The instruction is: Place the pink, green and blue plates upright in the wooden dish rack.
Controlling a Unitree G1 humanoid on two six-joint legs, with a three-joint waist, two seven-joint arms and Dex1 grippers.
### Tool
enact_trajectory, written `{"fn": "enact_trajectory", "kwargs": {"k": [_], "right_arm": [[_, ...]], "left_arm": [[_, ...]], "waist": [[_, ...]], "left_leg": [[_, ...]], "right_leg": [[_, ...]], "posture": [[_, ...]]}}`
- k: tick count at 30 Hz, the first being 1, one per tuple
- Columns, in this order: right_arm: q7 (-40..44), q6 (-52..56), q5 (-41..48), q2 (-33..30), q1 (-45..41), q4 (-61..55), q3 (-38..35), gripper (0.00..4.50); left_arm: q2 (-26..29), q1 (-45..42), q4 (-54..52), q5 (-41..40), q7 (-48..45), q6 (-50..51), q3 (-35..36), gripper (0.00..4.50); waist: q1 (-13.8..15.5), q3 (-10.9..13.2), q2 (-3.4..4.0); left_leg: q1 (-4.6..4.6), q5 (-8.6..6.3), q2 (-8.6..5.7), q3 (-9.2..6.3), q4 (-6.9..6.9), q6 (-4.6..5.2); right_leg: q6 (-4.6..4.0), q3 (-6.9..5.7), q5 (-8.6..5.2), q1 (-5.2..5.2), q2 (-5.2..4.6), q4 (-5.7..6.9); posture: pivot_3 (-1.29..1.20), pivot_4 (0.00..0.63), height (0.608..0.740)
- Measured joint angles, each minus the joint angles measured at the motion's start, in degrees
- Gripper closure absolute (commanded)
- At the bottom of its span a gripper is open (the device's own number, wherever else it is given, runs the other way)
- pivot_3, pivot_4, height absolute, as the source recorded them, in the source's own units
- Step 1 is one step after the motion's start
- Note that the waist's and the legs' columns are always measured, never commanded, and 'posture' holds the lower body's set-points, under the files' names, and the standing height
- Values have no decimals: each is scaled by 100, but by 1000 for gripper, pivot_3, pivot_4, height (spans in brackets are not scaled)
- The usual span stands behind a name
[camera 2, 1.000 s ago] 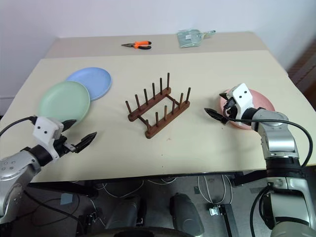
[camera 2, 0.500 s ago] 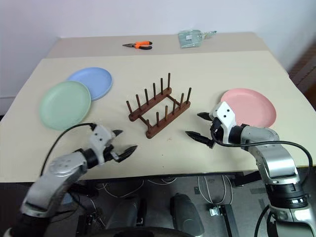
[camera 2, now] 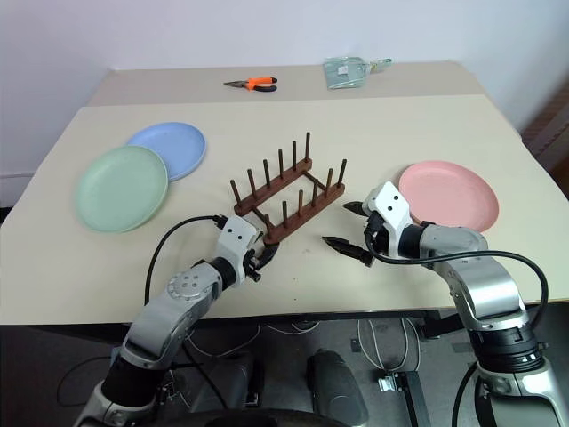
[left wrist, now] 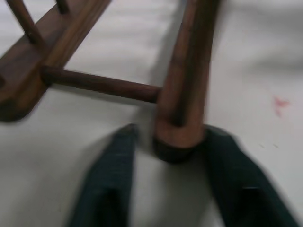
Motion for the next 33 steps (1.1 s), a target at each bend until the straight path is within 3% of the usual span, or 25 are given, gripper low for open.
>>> {"fn": "enact_trajectory", "kwargs": {"k": [4, 9, 16, 23, 25, 27, 29, 32, 33], "right_arm": [[-83, -30, -12, -1, 17, 8, -17, 0], [-188, -28, -56, -111, 389, -37, -196, 0], [-217, 83, 26, -297, 1117, -592, -529, 0], [-523, 226, 99, -279, 1703, -1109, -883, 0], [-682, 269, 106, -241, 1889, -1290, -965, 0], [-771, 275, 106, -215, 1987, -1368, -990, 0], [-930, 277, 89, -127, 2124, -1417, -1011, 893], [-1116, 251, -88, -130, 2105, -1412, -968, 2360], [-1201, 232, -195, -130, 2087, -1391, -927, 2902]], "left_arm": [[18, -46, 180, 46, -64, -225, 77, 3754], [440, -271, 659, 16, -759, -870, 105, 3754], [1338, -1395, 2234, -86, -3009, -2451, -35, 3754], [1019, -2743, 4613, -41, -4463, -3728, -217, 3754], [887, -3057, 5212, -59, -4701, -3900, -146, 2739], [837, -3135, 5416, -87, -4788, -3945, -80, 2168], [762, -3167, 5703, -72, -4667, -4183, 68, 1127], [838, -3031, 5568, -53, -4565, -4133, 208, 1118], [889, -2884, 5357, -103, -4531, -3949, 314, 1375]], "waist": [[-9, 0, 0], [5, 0, 0], [2, 2, 1], [0, 4, -3], [-8, 4, -3], [-25, 4, -4], [-31, 5, -5], [-44, 5, -5], [-52, 5, -5]], "left_leg": [[-1, 0, 0, 0, -2, 0], [-2, 1, -1, 0, -1, -1], [-12, 3, -1, 0, -5, -4], [-17, 2, -5, 0, -5, -3], [-17, 2, -4, 0, -6, -2], [-17, 2, -4, 0, -6, -1], [-16, 1, -3, -1, -6, -1], [-12, 2, -3, 0, -5, -1], [-12, 2, -2, -1, -6, -1]], "right_leg": [[0, 1, 0, -3, 0, -1], [1, 1, 0, -2, -1, -2], [0, -1, 0, -12, 2, -8], [2, -1, 0, -13, 2, -12], [2, 0, 0, -14, 4, -12], [2, 1, 0, -14, 5, -12], [2, 1, 0, -15, 5, -10], [3, 3, 0, -14, 5, -6], [3, 3, 0, -15, 5, -4]], "posture": [[0, 150, 740], [0, 150, 740], [0, 150, 740], [0, 150, 740], [0, 150, 740], [0, 150, 740], [0, 150, 740], [0, 150, 740], [0, 150, 740]]}}
